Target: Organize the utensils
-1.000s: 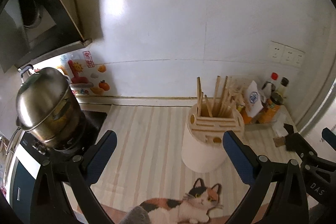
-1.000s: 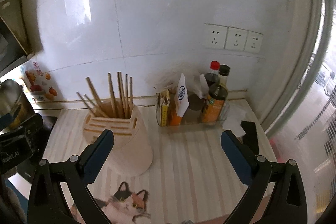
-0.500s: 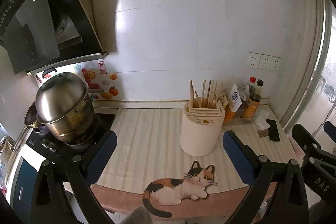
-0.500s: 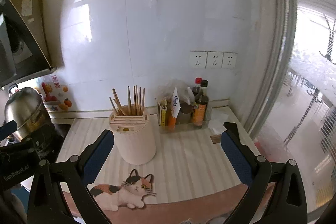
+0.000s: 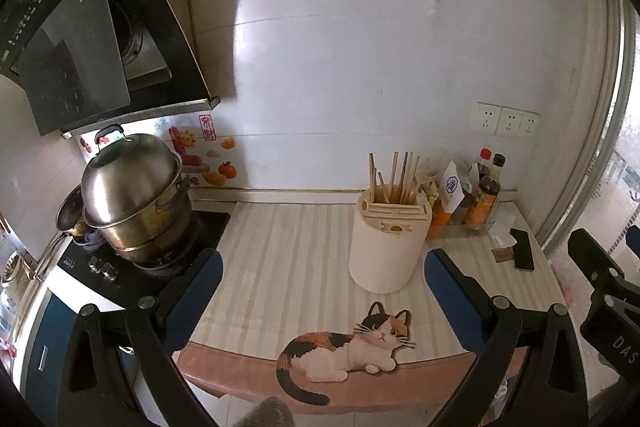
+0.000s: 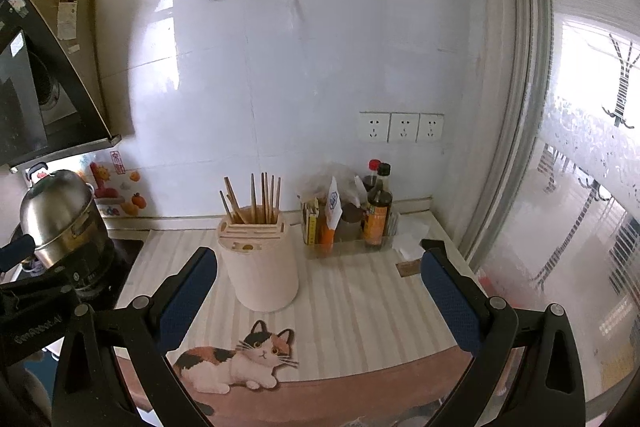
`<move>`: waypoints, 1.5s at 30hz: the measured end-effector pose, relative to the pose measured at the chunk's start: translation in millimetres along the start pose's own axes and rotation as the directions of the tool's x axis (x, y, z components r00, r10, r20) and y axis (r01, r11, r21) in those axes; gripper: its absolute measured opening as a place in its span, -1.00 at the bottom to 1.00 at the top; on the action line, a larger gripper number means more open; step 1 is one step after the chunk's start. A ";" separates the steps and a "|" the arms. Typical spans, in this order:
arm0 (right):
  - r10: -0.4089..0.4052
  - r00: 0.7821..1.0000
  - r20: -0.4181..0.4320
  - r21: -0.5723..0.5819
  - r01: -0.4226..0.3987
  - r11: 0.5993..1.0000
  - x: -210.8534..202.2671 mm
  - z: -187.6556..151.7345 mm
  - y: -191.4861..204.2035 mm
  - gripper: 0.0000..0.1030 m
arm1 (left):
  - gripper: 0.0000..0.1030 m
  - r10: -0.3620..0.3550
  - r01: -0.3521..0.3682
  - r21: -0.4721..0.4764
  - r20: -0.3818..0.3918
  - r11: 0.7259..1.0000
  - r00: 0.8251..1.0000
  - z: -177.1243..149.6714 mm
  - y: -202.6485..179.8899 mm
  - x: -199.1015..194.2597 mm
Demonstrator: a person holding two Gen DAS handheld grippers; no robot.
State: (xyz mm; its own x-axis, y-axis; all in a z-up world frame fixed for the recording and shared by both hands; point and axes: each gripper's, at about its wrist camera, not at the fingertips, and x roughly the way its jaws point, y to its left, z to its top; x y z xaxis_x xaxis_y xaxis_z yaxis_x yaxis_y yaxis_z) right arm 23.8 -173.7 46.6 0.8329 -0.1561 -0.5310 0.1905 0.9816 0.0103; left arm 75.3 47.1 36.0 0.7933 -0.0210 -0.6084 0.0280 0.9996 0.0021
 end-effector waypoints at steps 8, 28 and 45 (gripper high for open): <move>0.018 1.000 -0.017 -0.013 -0.018 1.000 9.6 4.0 -4.4 1.00 | 1.00 0.023 -0.023 0.000 -0.008 1.000 1.000 -1.4 -6.7 3.7; 0.027 0.998 -0.054 -0.028 -0.029 0.999 33.6 4.7 -13.6 1.00 | 1.00 0.046 -0.047 -0.009 -0.022 0.999 0.999 -0.8 -15.5 11.8; 0.028 0.998 -0.055 -0.034 -0.030 0.999 38.0 7.2 -12.1 1.00 | 1.00 0.046 -0.046 -0.008 -0.025 0.999 0.999 -0.5 -17.0 13.1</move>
State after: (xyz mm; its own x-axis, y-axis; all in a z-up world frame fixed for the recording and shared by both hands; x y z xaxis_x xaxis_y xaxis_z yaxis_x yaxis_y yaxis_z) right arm 56.9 -192.3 32.5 0.8082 -0.1219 -0.5761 0.1471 0.9891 -0.0028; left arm 84.9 29.9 27.5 0.7782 0.0251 -0.6275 -0.0133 0.9996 0.0235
